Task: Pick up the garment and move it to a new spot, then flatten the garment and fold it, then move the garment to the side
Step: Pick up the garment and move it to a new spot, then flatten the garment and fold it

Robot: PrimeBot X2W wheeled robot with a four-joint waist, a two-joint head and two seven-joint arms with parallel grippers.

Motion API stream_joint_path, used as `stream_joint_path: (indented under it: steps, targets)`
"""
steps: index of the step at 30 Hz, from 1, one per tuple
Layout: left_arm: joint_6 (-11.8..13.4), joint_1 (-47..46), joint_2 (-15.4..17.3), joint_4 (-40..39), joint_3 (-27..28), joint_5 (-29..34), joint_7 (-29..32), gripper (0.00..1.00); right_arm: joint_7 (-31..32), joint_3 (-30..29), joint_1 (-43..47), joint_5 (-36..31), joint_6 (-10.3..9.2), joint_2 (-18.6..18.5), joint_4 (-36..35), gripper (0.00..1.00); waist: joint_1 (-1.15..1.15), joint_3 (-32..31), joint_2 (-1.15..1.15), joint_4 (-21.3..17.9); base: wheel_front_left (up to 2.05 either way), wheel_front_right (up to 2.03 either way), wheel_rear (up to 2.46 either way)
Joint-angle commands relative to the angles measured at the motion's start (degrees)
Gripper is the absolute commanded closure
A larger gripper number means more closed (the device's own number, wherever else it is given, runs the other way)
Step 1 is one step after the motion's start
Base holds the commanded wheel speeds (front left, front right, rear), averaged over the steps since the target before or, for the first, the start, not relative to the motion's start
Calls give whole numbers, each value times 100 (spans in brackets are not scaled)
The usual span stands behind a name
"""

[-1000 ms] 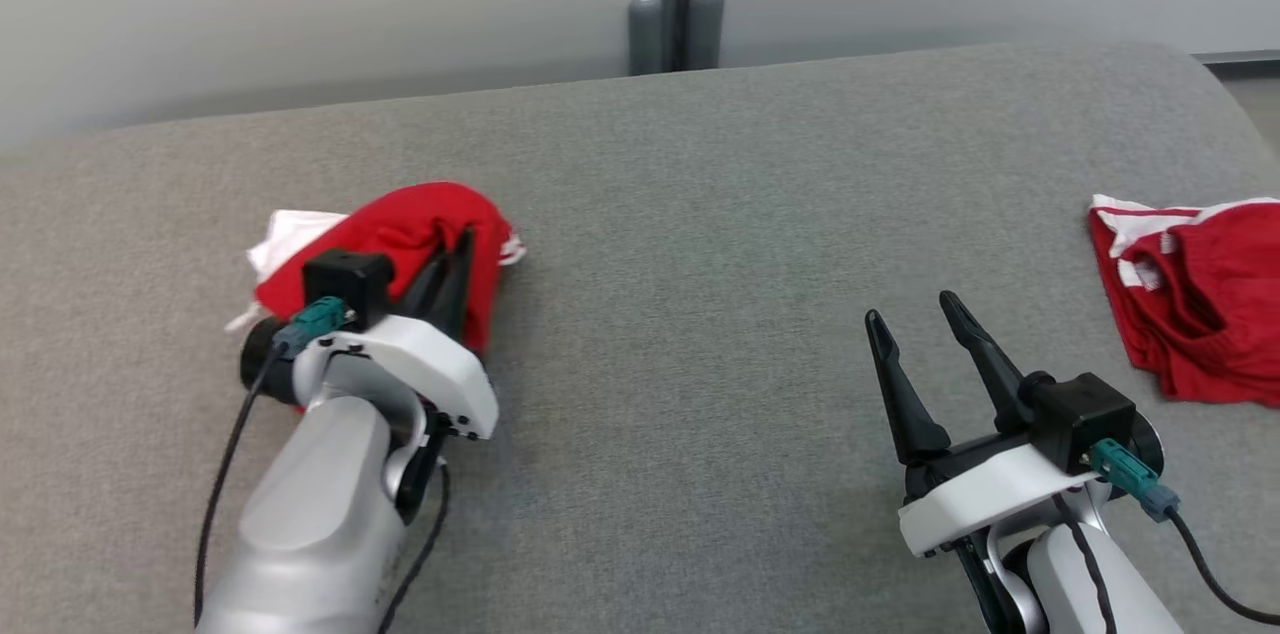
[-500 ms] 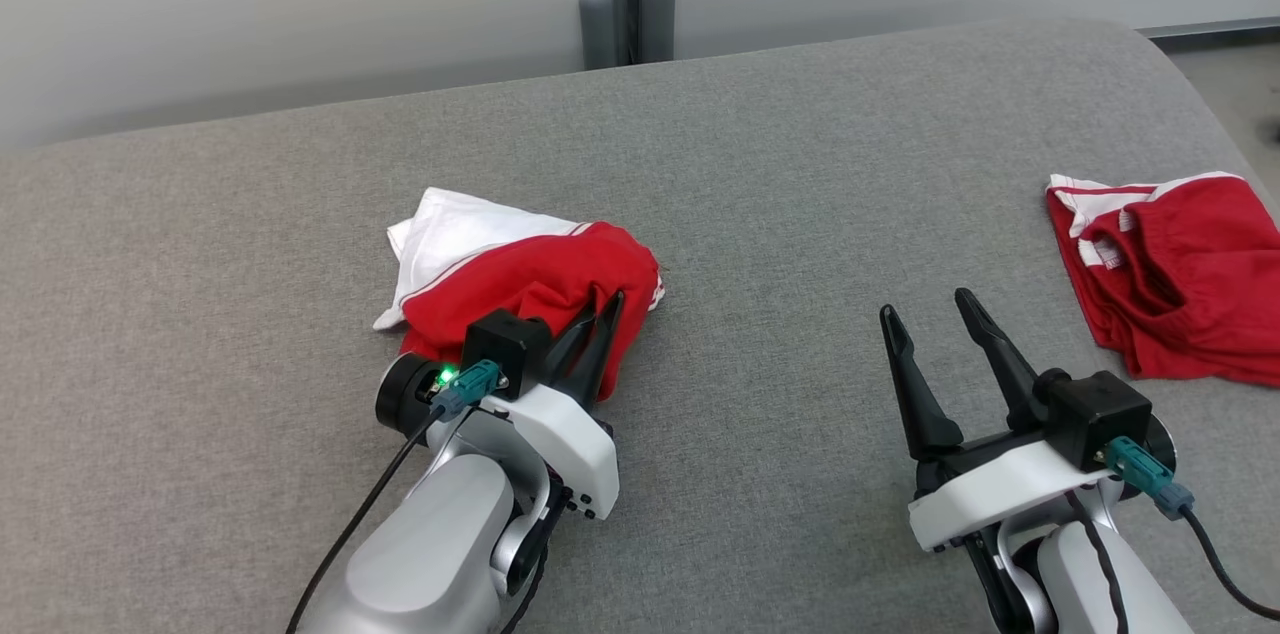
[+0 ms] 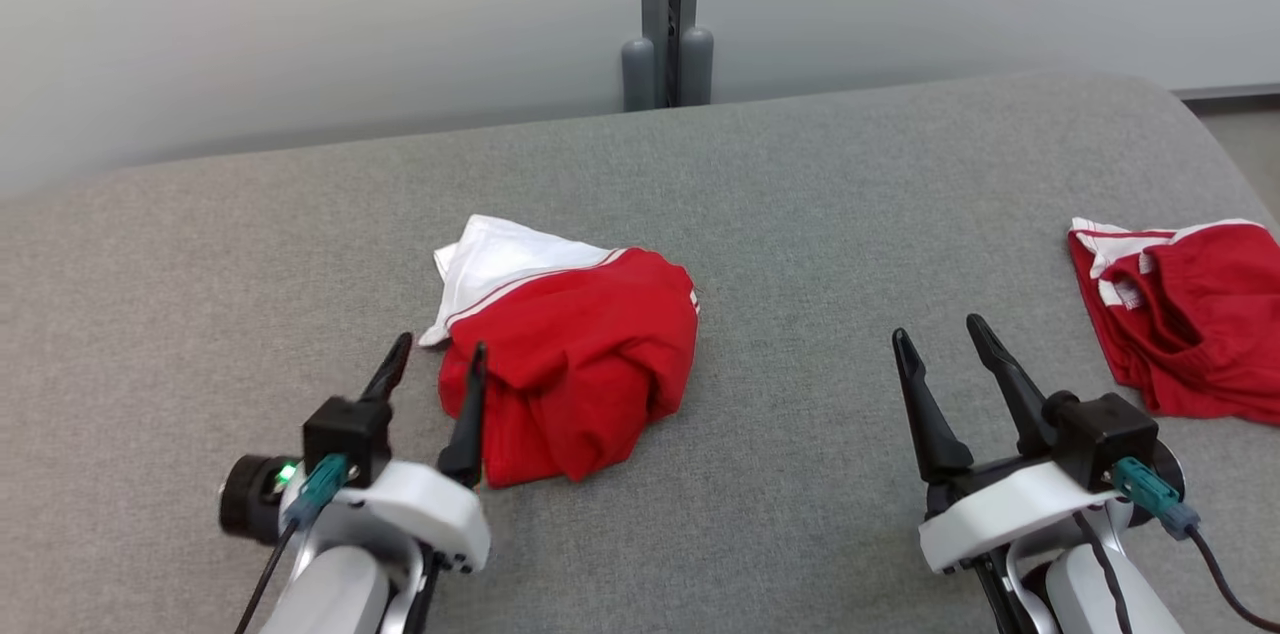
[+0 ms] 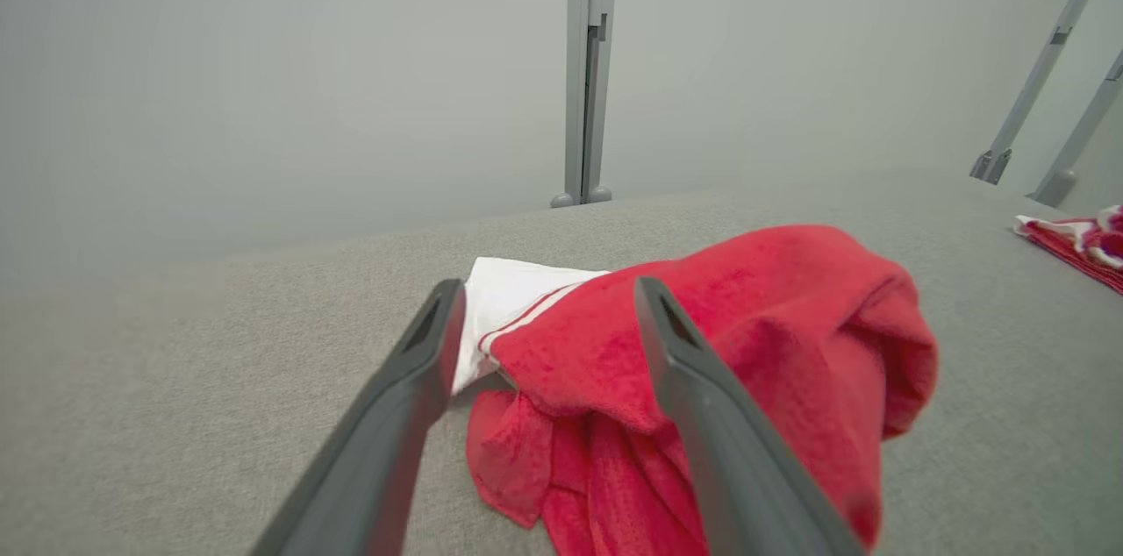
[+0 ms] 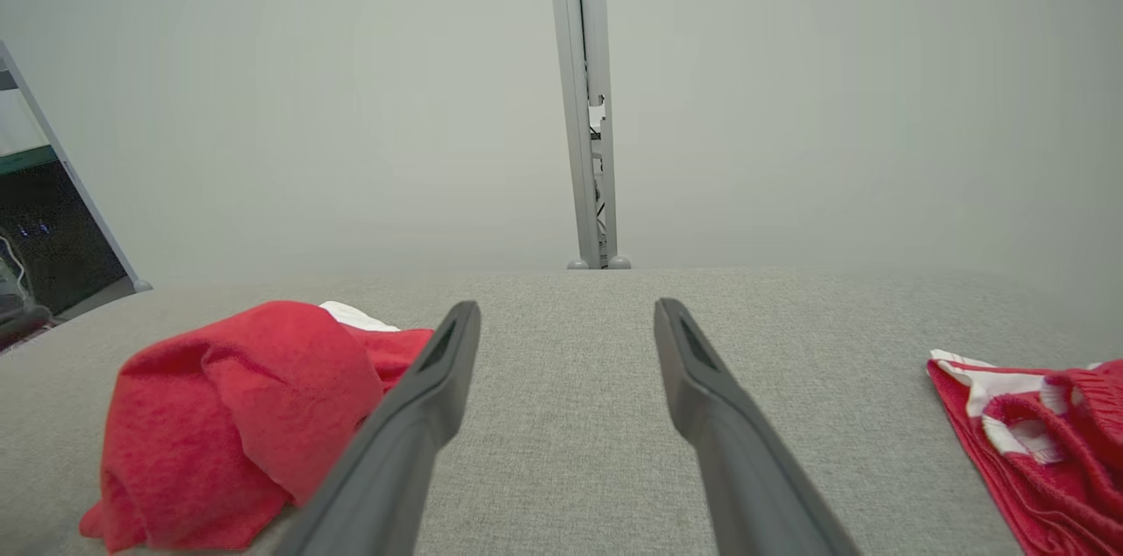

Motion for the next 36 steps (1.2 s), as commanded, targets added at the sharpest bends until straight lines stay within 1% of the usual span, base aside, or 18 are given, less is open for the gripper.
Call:
stream_joint_path:
  steps: [1,5,11,17,21,24,31,33,34,35,36]
  targets:
    - [45,149,44,-130,122,133,-27,0,-29,-13,92,15,-1,-29,23,0,0,-95,0,55,0,0,0]
    - [96,662,101,-446,635,447,-20,0,-29,-51,239,11,0,-28,37,0,0,-248,0,129,0,0,0]
    - [118,1328,-32,-863,1430,743,-20,0,-29,-46,397,20,-1,-29,67,0,0,-341,0,156,0,0,0]
    - [-19,1824,-197,-1107,1985,1049,-20,0,-29,-25,516,48,-1,-30,115,0,0,-425,0,167,0,0,0]
    - [-90,2063,-318,-1216,2295,1132,-20,0,-29,-24,594,53,0,-30,126,0,0,-475,0,174,0,0,0]
    - [-173,2114,-400,-1226,2386,1210,-20,0,-29,-31,590,49,0,-30,138,0,0,-468,0,187,0,0,0]
    - [-295,2002,-458,-1176,2405,1313,-20,0,-29,-28,537,4,0,-29,184,0,0,-398,0,303,0,0,0]
    - [-328,1972,-469,-1146,2378,1327,-20,0,-29,44,466,-22,0,-27,215,0,0,-374,0,377,0,0,0]
    - [-361,1958,-473,-1110,2341,1325,-20,0,-29,149,341,-50,0,-28,285,0,0,-346,0,478,0,0,0]
    - [-361,1958,-473,-1110,2341,1325,-20,0,-29,149,341,-50,0,-28,285,0,0,-346,0,478,0,0,0]
    - [-387,1930,-477,-1070,2273,1262,-20,0,-29,337,174,-63,0,-24,402,0,0,-323,0,591,0,0,0]
